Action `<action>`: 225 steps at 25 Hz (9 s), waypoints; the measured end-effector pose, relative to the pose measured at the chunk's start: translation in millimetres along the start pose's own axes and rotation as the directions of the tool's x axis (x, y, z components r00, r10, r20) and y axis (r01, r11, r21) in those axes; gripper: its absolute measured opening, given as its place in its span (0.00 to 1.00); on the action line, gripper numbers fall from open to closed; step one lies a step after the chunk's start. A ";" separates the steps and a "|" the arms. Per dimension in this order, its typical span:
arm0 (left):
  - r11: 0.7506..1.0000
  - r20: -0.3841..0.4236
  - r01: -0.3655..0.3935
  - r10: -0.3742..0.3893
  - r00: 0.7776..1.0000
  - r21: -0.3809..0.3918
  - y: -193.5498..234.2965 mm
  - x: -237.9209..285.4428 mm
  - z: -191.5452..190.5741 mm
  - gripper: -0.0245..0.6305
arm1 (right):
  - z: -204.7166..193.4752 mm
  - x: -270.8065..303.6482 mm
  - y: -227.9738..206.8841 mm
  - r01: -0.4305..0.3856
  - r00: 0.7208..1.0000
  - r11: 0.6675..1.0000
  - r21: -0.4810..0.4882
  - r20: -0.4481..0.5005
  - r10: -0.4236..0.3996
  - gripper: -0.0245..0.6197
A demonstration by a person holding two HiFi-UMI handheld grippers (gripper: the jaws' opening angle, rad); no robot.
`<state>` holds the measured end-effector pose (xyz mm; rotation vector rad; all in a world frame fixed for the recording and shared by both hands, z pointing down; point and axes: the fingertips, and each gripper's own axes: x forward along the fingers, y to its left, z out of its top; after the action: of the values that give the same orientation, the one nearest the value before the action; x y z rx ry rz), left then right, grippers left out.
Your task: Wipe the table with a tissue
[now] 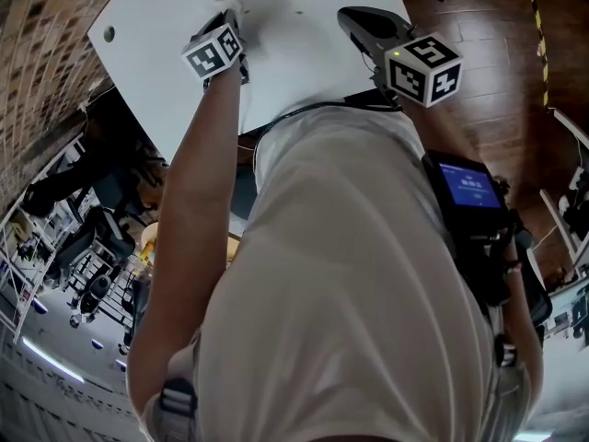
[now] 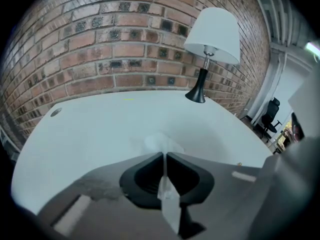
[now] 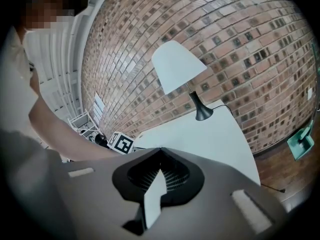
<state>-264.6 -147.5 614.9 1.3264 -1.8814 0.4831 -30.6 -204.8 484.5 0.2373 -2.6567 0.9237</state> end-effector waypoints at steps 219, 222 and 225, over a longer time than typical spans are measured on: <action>0.973 0.579 0.200 -0.098 0.810 -0.115 20.0 -321.2 -144.5 0.07 | -106.9 51.8 276.9 -0.440 0.896 0.811 -0.385 -0.252 0.367 0.05; 0.973 0.585 0.192 -0.081 0.807 -0.129 26.0 -331.4 -154.0 0.07 | -115.0 52.8 291.1 -0.460 0.886 0.797 -0.392 -0.265 0.381 0.05; 0.972 0.592 0.186 -0.067 0.803 -0.142 37.1 -341.9 -167.7 0.07 | -126.8 57.2 307.7 -0.477 0.877 0.783 -0.399 -0.274 0.395 0.05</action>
<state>-180.9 193.8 463.8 1.5706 -2.2332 -0.2180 -132.6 110.9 421.8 -0.5755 -2.7040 0.3698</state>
